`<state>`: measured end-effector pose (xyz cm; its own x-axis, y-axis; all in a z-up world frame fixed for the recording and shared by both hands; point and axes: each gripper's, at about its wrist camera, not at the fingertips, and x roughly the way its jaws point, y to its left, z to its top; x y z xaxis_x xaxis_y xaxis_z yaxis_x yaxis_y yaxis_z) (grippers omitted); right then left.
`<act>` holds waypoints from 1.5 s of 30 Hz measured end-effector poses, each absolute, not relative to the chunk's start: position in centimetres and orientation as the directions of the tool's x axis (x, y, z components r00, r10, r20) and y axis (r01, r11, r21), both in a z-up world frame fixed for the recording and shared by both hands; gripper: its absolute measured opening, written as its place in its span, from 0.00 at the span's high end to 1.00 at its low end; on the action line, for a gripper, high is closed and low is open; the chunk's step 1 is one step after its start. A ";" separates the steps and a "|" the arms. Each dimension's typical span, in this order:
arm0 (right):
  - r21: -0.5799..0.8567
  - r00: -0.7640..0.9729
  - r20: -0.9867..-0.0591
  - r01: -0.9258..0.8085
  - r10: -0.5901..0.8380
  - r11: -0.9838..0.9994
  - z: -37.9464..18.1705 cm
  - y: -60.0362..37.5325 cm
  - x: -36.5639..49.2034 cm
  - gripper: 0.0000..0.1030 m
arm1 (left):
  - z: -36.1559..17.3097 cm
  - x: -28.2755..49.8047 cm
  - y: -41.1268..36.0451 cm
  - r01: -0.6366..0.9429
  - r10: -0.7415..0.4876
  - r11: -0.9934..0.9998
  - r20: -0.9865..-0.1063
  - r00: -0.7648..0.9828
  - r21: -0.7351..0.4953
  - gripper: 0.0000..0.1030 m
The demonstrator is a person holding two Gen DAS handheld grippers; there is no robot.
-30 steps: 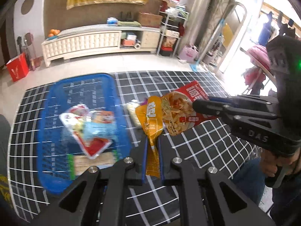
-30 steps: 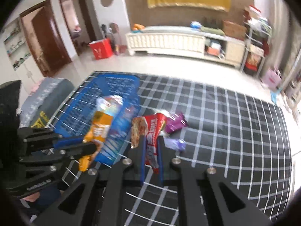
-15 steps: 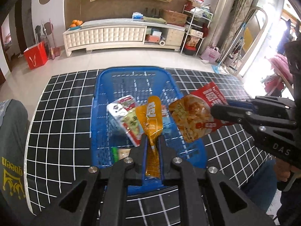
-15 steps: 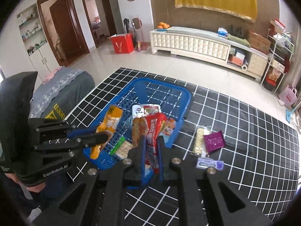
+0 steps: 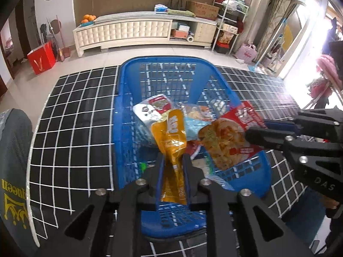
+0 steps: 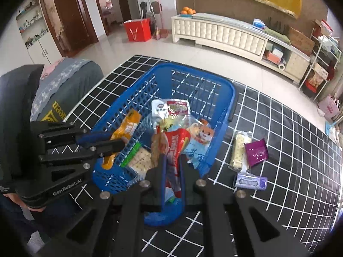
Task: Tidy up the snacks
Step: 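Carry the orange pouch into the basket and open the left tool while the right tool carries the red pouch, then lower the red noodle pouch into the basket and open the right tool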
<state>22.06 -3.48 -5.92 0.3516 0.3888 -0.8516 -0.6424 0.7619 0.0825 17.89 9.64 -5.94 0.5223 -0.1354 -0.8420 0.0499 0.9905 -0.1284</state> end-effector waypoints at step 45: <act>-0.020 0.468 -0.830 -0.571 0.305 0.821 -4.0 -5.8 21.8 0.14 | -2.8 16.3 9.2 0.059 -0.078 0.997 -0.805 0.589 -0.053 0.24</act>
<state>21.80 -5.78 -4.05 0.4675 0.3054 -0.8295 -0.5711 0.8207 -0.0197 16.33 9.18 -2.75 0.5886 -0.0778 -0.8047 0.0590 0.9968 -0.0532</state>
